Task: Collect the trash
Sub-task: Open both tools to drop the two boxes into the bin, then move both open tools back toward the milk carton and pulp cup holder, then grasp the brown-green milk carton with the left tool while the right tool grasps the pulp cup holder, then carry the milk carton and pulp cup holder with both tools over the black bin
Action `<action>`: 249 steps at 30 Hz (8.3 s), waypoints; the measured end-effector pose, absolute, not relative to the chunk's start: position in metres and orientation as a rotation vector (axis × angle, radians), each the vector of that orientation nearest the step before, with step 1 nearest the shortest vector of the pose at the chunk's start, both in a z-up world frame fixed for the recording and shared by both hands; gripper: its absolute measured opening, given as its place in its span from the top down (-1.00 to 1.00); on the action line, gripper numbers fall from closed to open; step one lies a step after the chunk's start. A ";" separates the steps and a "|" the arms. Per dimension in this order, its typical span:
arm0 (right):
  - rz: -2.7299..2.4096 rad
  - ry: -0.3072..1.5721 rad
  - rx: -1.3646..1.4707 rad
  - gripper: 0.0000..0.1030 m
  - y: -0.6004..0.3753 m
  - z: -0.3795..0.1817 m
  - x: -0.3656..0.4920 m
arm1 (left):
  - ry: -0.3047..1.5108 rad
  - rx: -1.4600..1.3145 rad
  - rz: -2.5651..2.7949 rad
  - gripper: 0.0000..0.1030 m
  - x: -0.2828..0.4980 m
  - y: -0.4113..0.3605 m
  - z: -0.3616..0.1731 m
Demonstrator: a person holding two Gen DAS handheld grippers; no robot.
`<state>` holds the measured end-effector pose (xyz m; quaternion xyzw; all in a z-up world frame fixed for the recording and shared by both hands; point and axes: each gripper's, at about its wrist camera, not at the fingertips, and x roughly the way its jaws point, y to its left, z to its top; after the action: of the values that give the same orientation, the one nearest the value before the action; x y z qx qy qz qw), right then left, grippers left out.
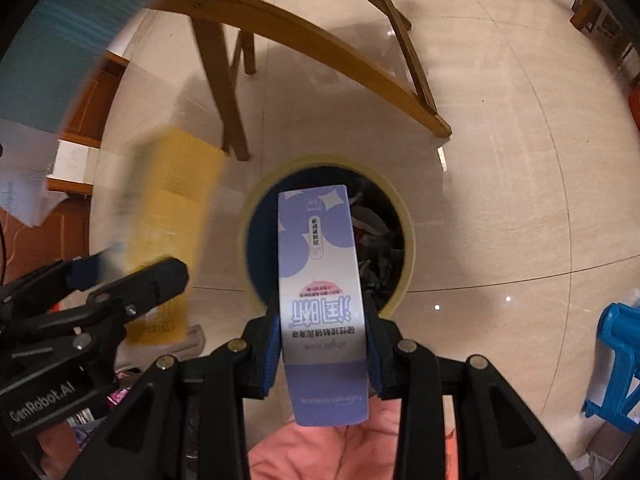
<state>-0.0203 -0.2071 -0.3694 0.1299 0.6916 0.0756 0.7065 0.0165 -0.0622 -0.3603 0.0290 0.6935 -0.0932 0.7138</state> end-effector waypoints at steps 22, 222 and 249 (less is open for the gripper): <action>0.227 1.462 0.304 -0.35 -0.178 -0.388 0.008 | 1.480 -0.012 -0.004 -0.72 0.010 -0.001 -0.358; 0.285 1.272 0.240 0.75 -0.171 -0.019 0.017 | 1.332 -0.096 -0.185 0.12 -0.012 0.015 -0.031; -0.162 1.479 0.468 0.74 -0.214 -0.386 -0.002 | 1.504 -0.035 -0.234 -0.30 0.015 -0.034 -0.354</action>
<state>-0.0022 -0.2145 -0.3858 0.2111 0.6668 -0.0732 0.7110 0.0151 -0.0340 -0.3541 -0.0160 0.6814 -0.1059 0.7240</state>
